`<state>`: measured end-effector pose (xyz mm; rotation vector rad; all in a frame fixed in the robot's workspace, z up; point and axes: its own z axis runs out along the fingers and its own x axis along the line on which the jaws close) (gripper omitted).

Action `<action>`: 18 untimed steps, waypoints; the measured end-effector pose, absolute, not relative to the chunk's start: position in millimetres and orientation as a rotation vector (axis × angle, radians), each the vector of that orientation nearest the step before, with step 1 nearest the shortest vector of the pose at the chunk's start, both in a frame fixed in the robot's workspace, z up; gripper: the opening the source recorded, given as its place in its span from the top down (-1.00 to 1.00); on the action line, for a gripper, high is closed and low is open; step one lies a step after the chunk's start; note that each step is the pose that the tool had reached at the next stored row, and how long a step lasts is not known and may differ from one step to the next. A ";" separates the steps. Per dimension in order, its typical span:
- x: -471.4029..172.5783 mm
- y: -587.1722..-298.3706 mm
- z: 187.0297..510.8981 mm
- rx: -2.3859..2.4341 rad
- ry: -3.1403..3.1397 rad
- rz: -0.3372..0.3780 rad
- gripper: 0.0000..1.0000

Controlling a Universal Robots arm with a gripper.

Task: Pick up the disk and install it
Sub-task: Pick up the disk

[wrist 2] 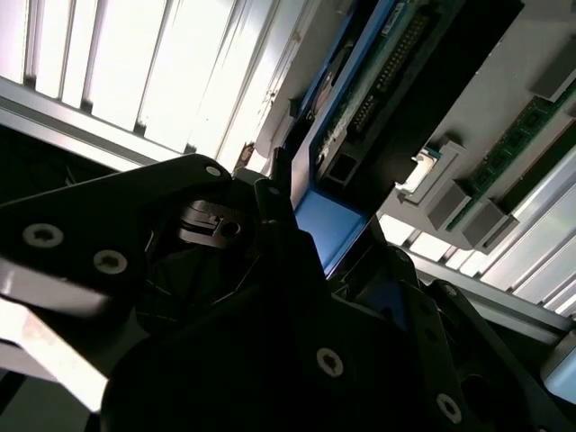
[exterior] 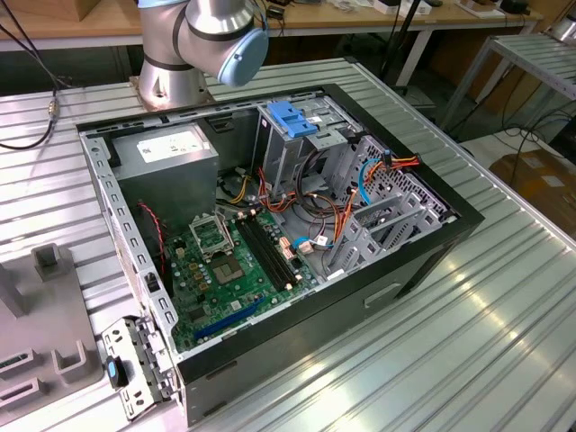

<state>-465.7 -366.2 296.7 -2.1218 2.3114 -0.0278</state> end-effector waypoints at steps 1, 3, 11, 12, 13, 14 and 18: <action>-465.7 -366.2 296.8 -2.122 2.312 -0.028 0.08; -465.7 -366.1 296.8 -2.122 2.312 -0.029 0.08; -465.7 -366.1 296.8 -2.123 2.313 -0.031 0.25; -465.7 -366.1 296.8 -2.124 2.313 -0.032 0.25; -465.7 -366.1 296.8 -2.124 2.314 -0.032 0.25; -465.7 -366.1 296.9 -2.124 2.314 -0.033 0.25; -465.7 -366.1 296.8 -2.124 2.314 -0.034 0.25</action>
